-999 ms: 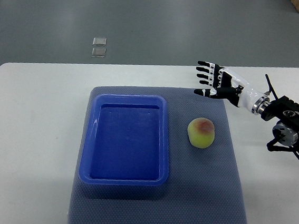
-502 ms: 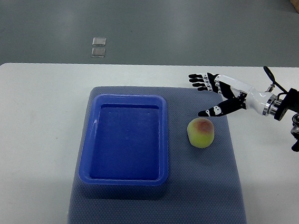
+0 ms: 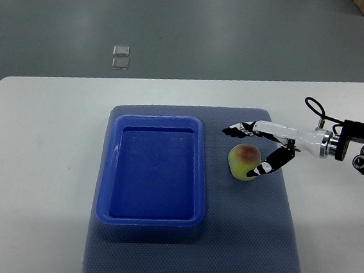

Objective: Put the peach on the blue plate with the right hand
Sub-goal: 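Close the right hand fingers around the peach, then lift the peach and carry it over the blue tray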

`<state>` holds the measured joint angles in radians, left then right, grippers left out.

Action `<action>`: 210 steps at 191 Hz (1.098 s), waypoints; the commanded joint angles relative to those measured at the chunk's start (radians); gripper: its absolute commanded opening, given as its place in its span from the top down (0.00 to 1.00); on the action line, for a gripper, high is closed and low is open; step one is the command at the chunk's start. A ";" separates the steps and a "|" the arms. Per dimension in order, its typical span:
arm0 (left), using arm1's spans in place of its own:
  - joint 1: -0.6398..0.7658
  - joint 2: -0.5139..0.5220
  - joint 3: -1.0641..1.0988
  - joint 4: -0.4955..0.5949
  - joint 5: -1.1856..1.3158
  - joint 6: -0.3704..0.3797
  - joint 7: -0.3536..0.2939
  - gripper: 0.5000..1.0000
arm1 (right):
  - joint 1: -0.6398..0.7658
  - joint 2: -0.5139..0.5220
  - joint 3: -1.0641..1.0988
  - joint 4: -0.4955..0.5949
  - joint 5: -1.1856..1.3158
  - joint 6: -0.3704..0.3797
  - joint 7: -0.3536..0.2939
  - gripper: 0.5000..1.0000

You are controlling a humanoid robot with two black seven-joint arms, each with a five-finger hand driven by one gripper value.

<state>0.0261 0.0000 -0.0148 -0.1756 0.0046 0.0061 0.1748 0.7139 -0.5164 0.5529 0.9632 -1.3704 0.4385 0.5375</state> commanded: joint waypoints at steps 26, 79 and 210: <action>0.000 0.000 0.001 -0.007 0.000 0.000 0.000 0.00 | 0.004 0.009 -0.030 -0.023 -0.056 -0.067 -0.002 0.15; 0.000 0.000 0.003 -0.010 0.000 0.000 0.000 0.00 | 0.016 0.010 -0.053 -0.046 -0.073 -0.095 -0.002 0.17; 0.000 0.000 0.003 -0.015 0.000 -0.001 0.000 0.00 | 0.087 0.013 -0.090 -0.047 -0.056 -0.133 0.007 1.00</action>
<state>0.0261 0.0000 -0.0123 -0.1904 0.0045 0.0045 0.1748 0.7528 -0.5119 0.4593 0.9169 -1.4402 0.3068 0.5436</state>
